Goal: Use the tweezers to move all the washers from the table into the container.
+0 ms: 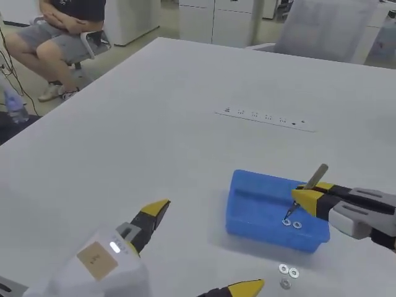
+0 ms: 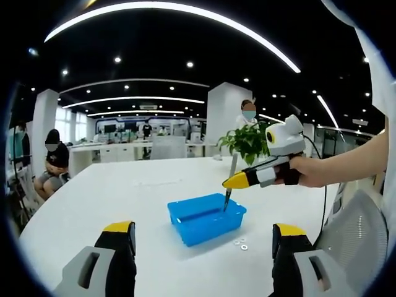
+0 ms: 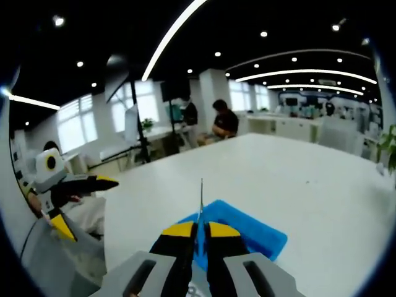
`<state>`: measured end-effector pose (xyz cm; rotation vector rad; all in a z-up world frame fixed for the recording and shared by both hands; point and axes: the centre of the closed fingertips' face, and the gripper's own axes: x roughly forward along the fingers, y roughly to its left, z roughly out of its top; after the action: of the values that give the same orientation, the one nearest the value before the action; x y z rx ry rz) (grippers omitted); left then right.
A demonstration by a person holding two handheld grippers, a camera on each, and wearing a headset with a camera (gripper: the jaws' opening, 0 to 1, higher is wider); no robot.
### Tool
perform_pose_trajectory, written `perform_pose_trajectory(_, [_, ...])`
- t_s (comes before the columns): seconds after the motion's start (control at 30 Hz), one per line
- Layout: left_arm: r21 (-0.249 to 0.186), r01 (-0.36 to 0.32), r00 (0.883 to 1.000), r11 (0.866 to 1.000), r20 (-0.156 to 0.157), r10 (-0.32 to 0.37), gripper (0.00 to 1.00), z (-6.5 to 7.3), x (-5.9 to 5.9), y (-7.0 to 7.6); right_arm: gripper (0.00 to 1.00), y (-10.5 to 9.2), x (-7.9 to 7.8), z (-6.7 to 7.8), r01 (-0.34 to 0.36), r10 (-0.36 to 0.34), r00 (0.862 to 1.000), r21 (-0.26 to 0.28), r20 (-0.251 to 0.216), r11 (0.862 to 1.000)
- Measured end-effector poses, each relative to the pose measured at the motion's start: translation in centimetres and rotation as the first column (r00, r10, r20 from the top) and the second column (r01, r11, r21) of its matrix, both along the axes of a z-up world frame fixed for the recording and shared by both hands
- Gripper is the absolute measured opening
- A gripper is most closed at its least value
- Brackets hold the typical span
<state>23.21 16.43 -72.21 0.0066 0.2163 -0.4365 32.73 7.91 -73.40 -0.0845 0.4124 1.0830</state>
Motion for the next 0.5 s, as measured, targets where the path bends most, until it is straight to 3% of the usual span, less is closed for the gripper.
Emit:
perform_pose_trajectory(0.27, [0.001,0.003,1.0,1.0,-0.005,-0.003,0.92,-0.1,-0.1,-0.1,0.03,-0.5,-1.5,-2.3,0.011,-0.01,0.996,0.019,-0.085,1.0])
perform_pose_trajectory(0.5, [0.001,0.008,1.0,1.0,-0.012,-0.008,0.92,-0.2,-0.1,-0.2,0.03,-1.1,-2.0,-5.0,0.025,-0.027,0.99,-0.02,-0.14,0.999])
